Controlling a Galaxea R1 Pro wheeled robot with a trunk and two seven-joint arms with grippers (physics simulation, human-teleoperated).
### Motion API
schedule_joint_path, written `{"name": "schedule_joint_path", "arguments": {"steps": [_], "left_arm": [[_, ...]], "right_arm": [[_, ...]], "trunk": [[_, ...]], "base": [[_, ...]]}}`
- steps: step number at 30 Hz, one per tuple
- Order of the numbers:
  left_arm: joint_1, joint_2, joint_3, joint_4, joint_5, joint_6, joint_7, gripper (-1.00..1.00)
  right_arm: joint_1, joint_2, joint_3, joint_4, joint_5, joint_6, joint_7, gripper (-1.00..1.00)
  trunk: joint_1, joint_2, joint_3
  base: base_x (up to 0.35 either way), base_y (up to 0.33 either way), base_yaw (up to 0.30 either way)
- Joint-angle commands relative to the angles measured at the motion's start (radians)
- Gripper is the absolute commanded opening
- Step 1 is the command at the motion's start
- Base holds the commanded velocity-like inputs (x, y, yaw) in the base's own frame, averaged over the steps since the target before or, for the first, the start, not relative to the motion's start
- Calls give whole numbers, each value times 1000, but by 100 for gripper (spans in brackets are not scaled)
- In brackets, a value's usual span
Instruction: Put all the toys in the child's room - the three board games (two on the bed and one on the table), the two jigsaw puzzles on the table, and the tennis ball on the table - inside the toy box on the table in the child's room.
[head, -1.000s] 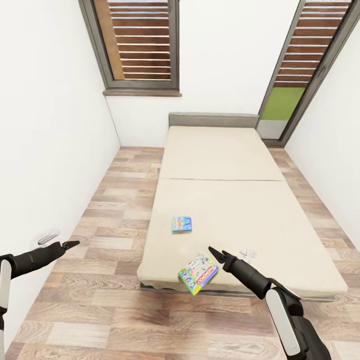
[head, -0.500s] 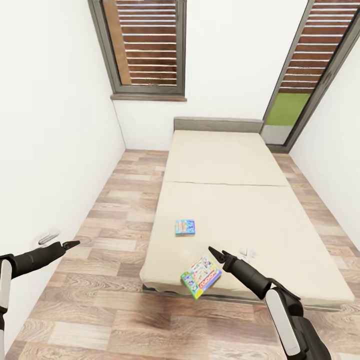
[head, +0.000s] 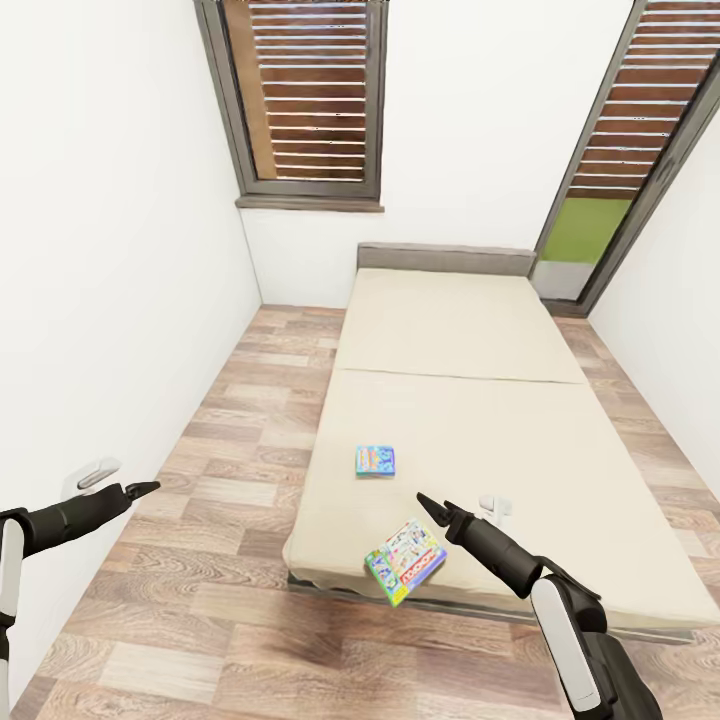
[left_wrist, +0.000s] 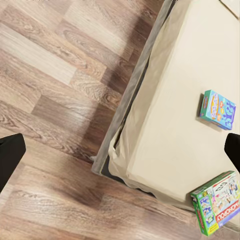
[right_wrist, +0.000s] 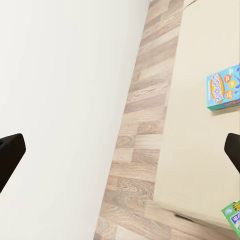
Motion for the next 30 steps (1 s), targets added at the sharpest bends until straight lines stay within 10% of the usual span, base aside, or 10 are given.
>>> {"name": "schedule_joint_path", "arguments": {"steps": [1,30], "left_arm": [[-1,0,1,0,0,7,-3,100],[-1,-1,0,0,0,7,-3,100]], "right_arm": [[-1,1,-3,-1,-6,8,2,100],[-1,1,-2,-1,-6,8,1,100]], "trunk": [[1,-2,0],[1,-2,47]], "base": [[0,-3,51],[0,0,7]]}}
